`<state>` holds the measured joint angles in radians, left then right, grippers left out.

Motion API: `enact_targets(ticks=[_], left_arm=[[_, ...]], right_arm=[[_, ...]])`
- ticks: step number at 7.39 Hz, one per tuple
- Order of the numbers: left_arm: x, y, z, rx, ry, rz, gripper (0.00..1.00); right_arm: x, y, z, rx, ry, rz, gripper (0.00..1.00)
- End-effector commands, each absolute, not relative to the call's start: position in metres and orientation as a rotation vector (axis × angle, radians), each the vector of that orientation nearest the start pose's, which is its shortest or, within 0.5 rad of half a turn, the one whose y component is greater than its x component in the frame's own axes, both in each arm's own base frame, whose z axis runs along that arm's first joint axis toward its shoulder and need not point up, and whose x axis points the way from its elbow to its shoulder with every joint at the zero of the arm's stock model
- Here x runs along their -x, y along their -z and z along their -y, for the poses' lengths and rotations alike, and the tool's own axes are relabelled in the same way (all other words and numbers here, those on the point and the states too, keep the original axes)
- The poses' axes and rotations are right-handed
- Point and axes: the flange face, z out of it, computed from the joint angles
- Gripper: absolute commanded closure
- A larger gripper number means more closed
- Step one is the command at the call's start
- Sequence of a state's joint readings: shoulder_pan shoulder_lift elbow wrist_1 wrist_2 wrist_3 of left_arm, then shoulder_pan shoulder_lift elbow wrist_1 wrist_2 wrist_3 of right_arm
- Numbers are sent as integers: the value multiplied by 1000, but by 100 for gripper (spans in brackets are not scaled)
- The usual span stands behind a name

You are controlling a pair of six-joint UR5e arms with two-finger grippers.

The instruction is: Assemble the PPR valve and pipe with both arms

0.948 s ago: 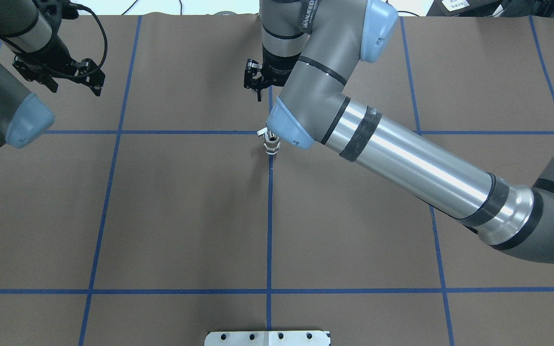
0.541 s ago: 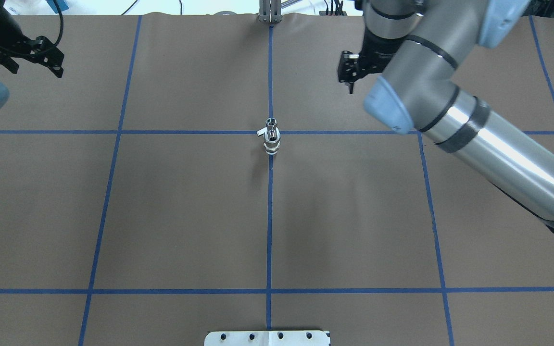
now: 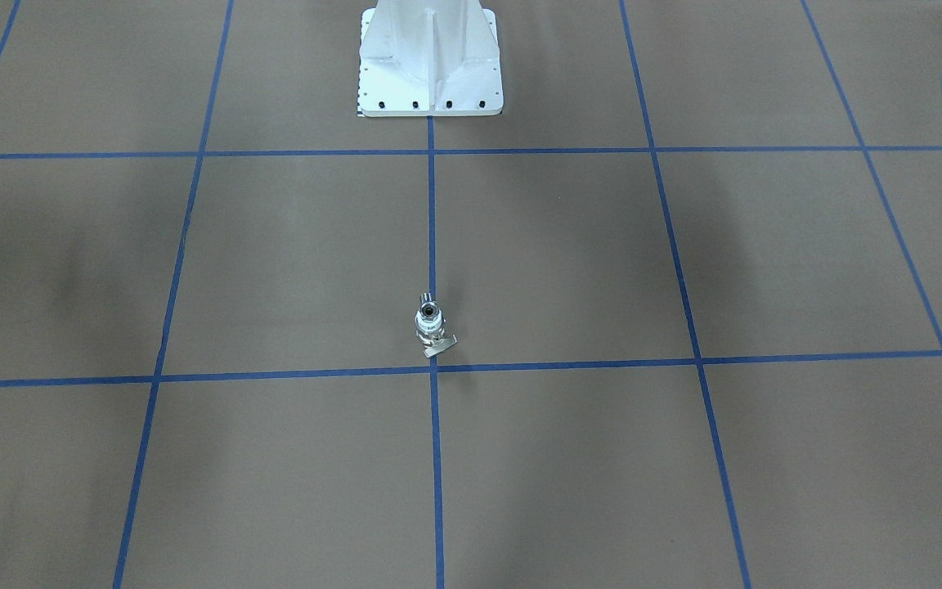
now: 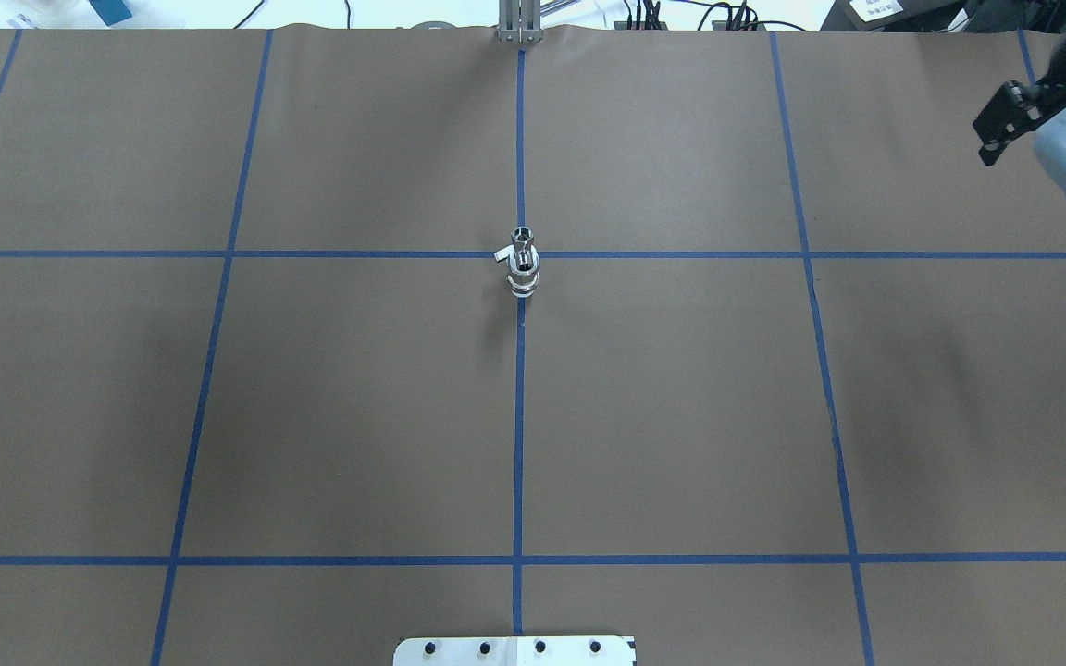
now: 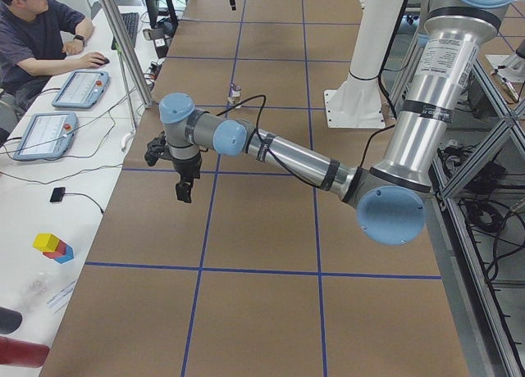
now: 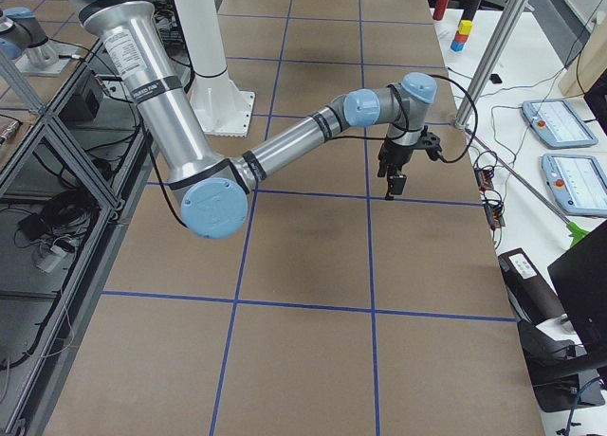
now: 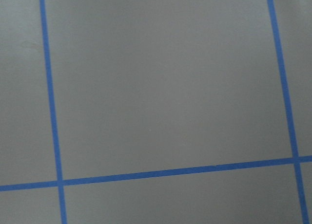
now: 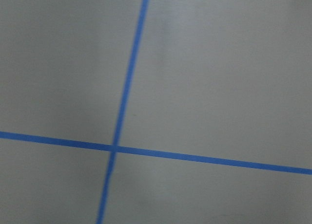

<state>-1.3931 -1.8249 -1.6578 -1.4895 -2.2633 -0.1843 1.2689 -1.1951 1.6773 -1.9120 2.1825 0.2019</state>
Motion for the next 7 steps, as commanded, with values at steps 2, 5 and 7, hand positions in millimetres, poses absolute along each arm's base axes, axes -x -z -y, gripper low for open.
enact_targets(ticks=[2,5,7], left_arm=[[20,-555,573,-127,-82,-704,0],[48,-617,560,-155,-67,-698,0],[48,-639,560,-128,-61,-694,0]], right_arm=[[43,-587,578,-72,82,664,0],[-1,-601,571,-72,1,675,0],[-2,-607,566,-65,-1,664,0]])
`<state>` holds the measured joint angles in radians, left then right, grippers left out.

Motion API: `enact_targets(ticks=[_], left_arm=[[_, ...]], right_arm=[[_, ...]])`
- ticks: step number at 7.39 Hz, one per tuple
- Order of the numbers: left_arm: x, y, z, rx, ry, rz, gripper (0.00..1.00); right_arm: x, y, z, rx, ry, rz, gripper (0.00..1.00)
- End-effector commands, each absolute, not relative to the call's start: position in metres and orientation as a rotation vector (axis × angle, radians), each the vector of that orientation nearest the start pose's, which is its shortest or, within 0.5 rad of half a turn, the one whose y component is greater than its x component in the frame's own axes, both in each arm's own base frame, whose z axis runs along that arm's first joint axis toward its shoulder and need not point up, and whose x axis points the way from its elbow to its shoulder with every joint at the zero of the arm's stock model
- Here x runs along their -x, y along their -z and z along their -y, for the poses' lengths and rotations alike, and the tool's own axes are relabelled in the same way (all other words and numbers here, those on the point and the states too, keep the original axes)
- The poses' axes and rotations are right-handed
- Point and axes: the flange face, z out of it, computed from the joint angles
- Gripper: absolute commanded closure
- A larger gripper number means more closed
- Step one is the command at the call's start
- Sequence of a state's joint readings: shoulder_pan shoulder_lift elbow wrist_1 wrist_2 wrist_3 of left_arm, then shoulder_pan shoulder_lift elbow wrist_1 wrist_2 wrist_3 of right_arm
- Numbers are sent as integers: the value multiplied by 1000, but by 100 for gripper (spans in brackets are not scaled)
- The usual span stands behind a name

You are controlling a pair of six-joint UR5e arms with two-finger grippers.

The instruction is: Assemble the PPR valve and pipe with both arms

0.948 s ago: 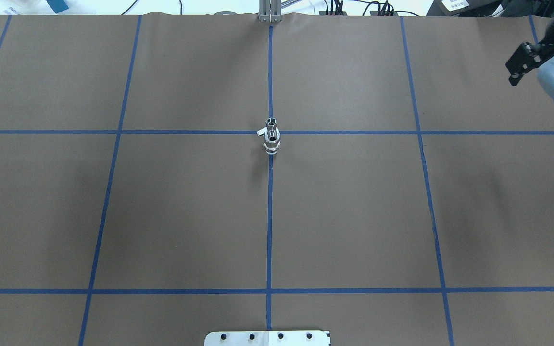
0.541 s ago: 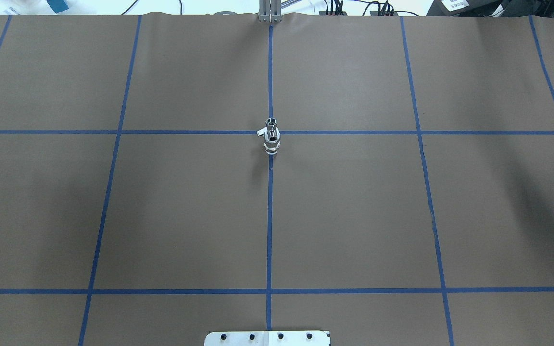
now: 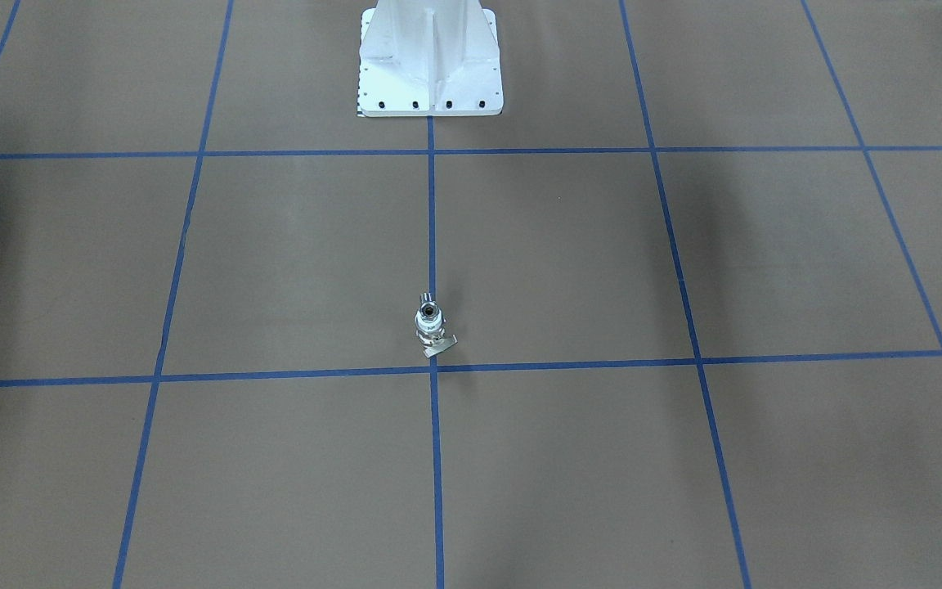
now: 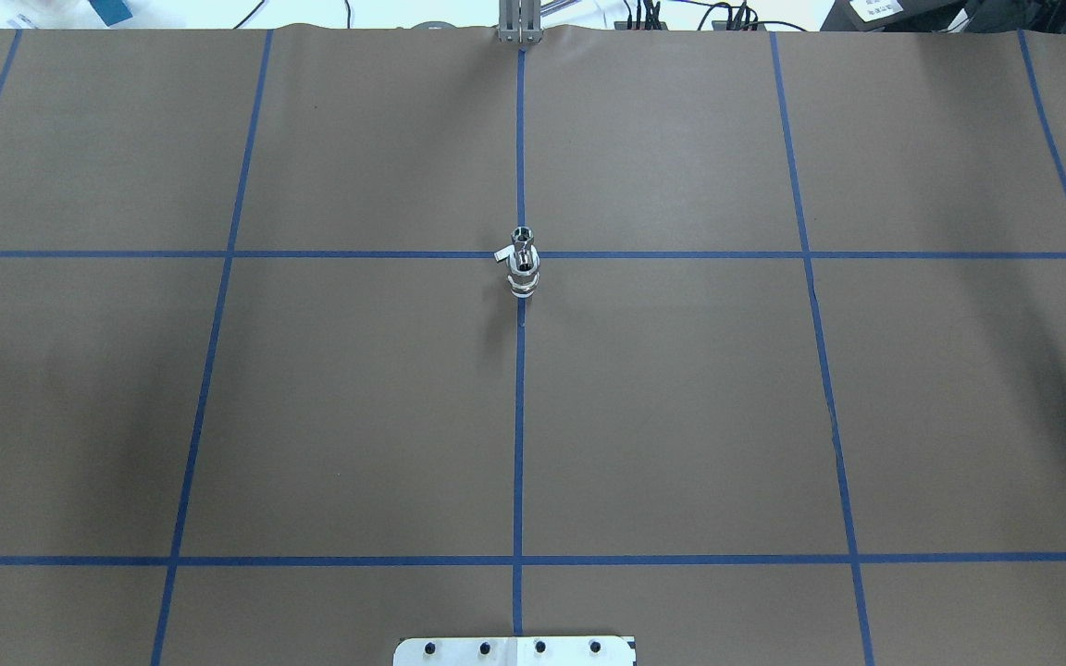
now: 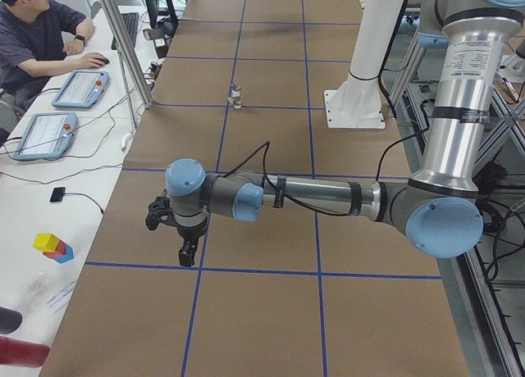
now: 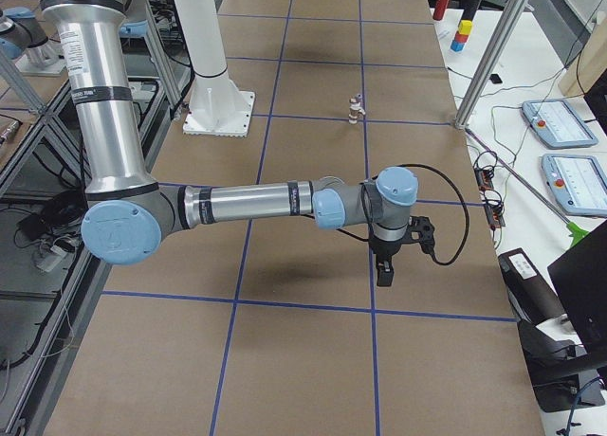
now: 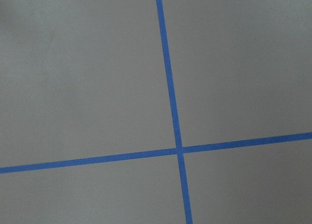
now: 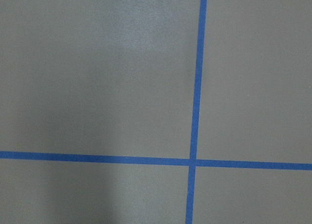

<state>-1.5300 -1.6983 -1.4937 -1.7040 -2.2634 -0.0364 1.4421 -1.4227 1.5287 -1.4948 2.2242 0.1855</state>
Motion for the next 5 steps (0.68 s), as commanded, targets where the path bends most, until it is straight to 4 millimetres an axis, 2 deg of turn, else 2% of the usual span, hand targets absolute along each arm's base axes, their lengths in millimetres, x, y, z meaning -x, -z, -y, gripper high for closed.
enact_targets(ticks=[1,2,4,5], left_arm=[[47,-642,565,-146,-63,-696,0],[47,-628,577,-144,-58,-697,0],[49,-620,568,-114,-45,-697,0],[48,-623,563,-107,-45,-697,0]], right_arm=[[-2,-612,559,-57,-2,666,0],[-2,-621,556,-37,-11,669,0],[-1,-628,554,-13,-19,688,0],[3,-626,550,2,-13,753,0]])
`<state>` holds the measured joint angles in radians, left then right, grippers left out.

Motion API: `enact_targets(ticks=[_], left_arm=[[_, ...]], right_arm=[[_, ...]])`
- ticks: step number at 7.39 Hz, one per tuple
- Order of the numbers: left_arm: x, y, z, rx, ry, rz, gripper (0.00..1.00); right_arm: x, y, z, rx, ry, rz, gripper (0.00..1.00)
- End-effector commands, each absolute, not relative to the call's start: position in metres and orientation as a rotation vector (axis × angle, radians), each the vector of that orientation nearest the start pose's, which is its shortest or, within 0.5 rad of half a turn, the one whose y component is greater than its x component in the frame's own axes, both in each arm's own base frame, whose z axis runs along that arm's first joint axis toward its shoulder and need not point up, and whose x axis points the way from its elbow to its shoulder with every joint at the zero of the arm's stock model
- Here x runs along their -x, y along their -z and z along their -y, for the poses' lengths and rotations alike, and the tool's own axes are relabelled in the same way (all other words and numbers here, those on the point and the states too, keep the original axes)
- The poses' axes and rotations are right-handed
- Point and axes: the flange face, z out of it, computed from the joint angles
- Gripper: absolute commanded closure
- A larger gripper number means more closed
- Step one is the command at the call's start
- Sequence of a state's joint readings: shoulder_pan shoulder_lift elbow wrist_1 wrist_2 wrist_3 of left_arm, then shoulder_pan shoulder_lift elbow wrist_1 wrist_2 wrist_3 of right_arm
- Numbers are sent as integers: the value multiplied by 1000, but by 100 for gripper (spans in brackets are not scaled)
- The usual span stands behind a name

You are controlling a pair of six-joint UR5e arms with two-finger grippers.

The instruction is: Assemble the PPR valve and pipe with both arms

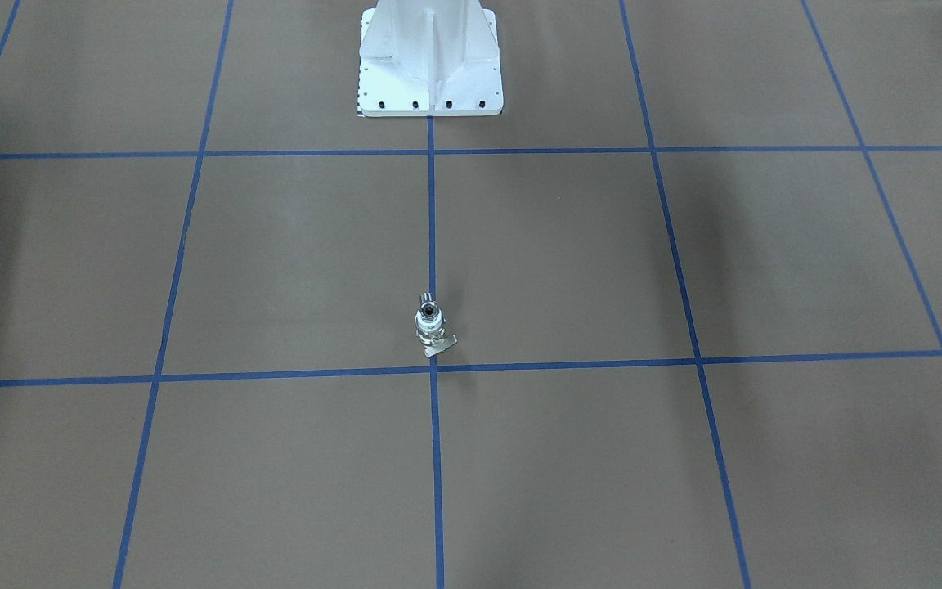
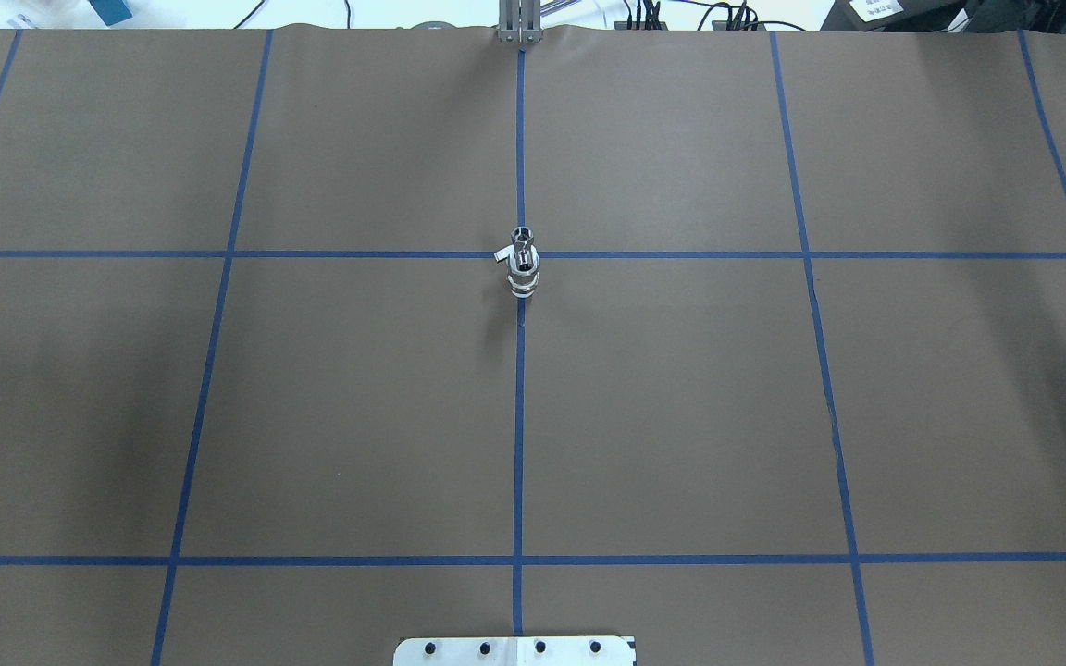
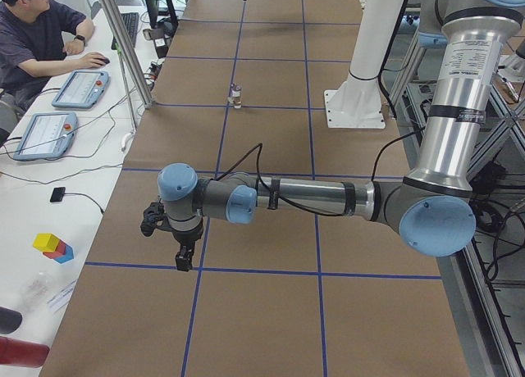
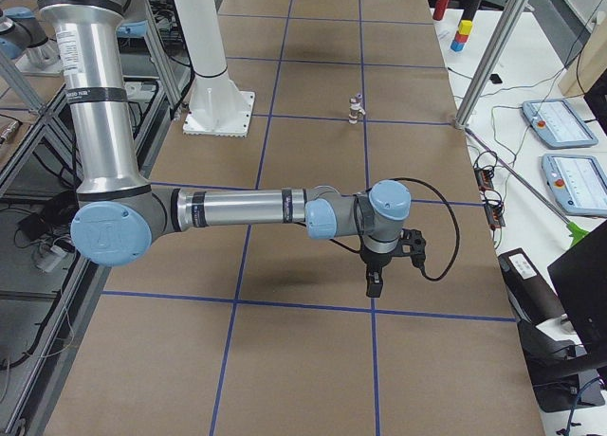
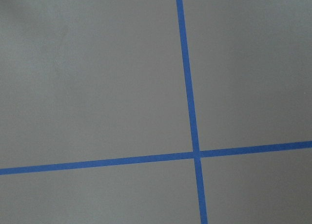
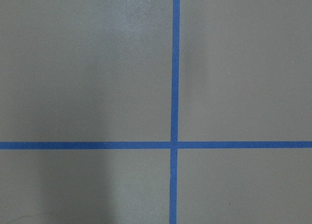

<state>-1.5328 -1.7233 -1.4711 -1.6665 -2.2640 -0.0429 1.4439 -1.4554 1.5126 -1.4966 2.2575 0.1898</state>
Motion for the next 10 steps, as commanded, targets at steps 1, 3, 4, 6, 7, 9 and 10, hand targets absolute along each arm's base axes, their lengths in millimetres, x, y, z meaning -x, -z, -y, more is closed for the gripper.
enact_targets(ticks=[1,3,4,6,7,9,10], left_arm=[[48,-624,562,-105,-43,-697,0],[48,-625,562,-104,-43,-696,0],[48,-626,562,-104,-43,-696,0],[48,-626,562,-103,-43,-695,0],[48,-627,562,-101,-42,-695,0],[48,-628,562,-99,-40,-695,0],[48,-628,561,-98,-40,-695,0]], right_arm=[[-10,-623,548,-1,-34,786,0],[-29,-597,546,37,-89,781,0],[-34,-593,534,50,-103,779,0],[-36,-604,518,63,-111,765,0],[-36,-615,512,77,-110,764,0],[-36,-615,511,77,-109,765,0],[-36,-614,511,76,-110,765,0]])
